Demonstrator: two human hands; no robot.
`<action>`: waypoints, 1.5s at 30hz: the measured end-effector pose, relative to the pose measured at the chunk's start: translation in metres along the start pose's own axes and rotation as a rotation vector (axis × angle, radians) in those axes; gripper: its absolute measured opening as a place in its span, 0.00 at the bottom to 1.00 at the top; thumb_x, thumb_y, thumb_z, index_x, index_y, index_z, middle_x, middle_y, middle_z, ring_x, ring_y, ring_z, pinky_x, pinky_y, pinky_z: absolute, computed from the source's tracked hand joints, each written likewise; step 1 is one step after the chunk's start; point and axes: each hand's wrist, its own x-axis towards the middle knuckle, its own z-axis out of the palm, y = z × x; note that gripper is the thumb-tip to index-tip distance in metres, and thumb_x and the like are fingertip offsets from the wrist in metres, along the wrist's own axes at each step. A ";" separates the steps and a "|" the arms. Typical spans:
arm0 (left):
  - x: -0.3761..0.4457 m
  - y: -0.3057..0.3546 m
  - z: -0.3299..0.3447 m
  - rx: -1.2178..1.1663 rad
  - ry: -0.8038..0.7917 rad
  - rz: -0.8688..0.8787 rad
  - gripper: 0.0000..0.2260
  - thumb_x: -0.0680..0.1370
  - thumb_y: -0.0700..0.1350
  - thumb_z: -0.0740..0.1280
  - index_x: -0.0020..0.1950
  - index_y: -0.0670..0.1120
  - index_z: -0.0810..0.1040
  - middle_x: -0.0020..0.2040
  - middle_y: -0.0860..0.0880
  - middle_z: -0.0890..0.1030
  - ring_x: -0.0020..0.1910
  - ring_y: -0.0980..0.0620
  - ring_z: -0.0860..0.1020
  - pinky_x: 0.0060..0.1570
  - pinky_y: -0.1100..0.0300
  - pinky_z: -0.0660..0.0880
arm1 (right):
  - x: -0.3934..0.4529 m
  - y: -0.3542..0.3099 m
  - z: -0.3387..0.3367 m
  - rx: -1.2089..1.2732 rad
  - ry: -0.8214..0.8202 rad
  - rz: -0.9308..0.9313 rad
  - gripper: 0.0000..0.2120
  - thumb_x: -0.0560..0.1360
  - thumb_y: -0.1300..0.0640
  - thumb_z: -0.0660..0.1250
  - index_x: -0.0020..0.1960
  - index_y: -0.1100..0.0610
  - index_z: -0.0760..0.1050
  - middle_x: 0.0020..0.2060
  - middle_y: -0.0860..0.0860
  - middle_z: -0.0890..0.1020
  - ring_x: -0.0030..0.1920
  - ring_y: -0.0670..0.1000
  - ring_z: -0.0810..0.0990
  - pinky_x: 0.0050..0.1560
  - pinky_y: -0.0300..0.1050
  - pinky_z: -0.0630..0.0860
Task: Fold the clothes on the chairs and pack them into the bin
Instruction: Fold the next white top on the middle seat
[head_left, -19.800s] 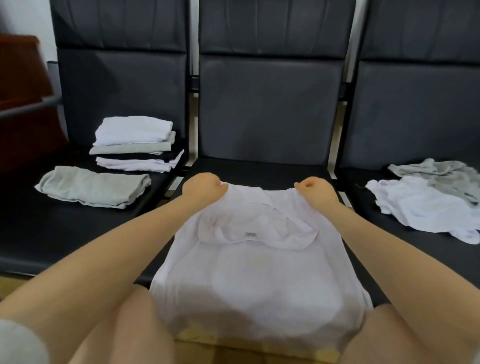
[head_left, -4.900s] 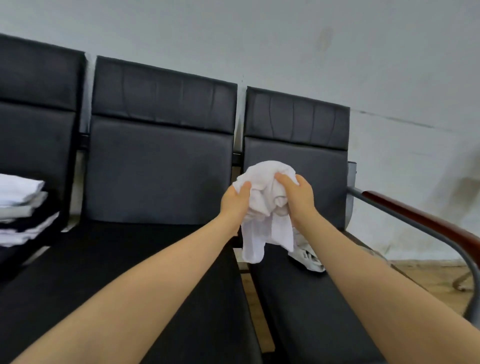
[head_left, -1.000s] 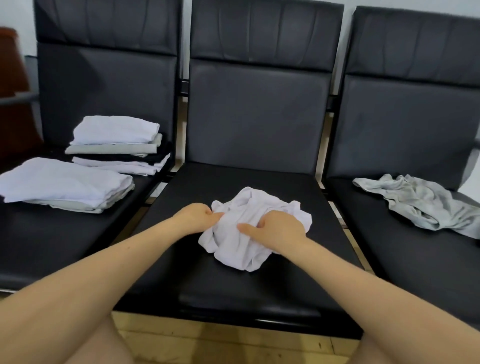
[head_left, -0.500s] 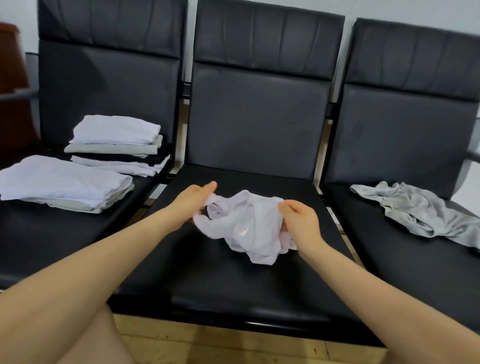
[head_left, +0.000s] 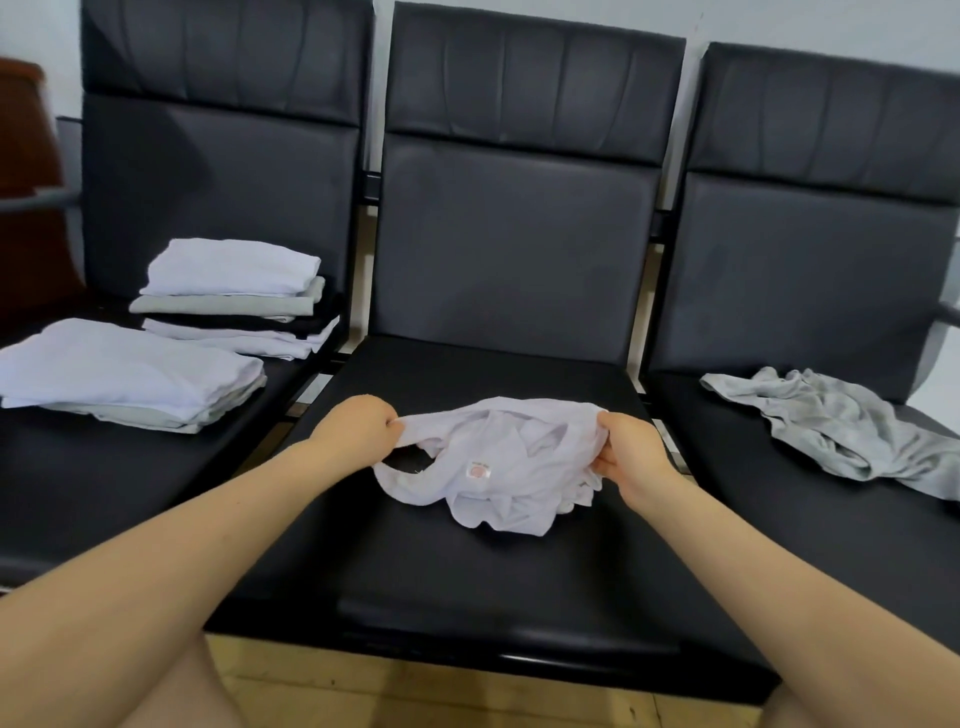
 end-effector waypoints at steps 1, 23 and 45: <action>0.001 0.000 -0.003 -0.095 0.019 -0.044 0.15 0.79 0.42 0.59 0.32 0.43 0.70 0.32 0.45 0.71 0.35 0.46 0.70 0.37 0.58 0.65 | -0.001 -0.002 -0.001 0.022 0.010 0.038 0.15 0.80 0.63 0.60 0.66 0.66 0.72 0.62 0.65 0.76 0.60 0.61 0.78 0.56 0.50 0.76; 0.015 0.044 -0.025 -1.276 0.012 -0.012 0.13 0.80 0.42 0.60 0.64 0.49 0.75 0.49 0.50 0.79 0.50 0.52 0.76 0.44 0.58 0.73 | 0.010 -0.015 -0.031 0.480 -0.183 0.085 0.09 0.82 0.57 0.59 0.51 0.58 0.77 0.44 0.54 0.83 0.47 0.53 0.82 0.42 0.49 0.77; 0.004 -0.017 -0.022 -1.286 -0.423 -0.480 0.09 0.78 0.43 0.65 0.57 0.43 0.78 0.40 0.48 0.82 0.39 0.51 0.80 0.40 0.56 0.76 | 0.015 -0.001 -0.035 -0.043 -0.314 0.199 0.16 0.76 0.58 0.69 0.63 0.59 0.75 0.56 0.57 0.82 0.52 0.56 0.82 0.40 0.48 0.80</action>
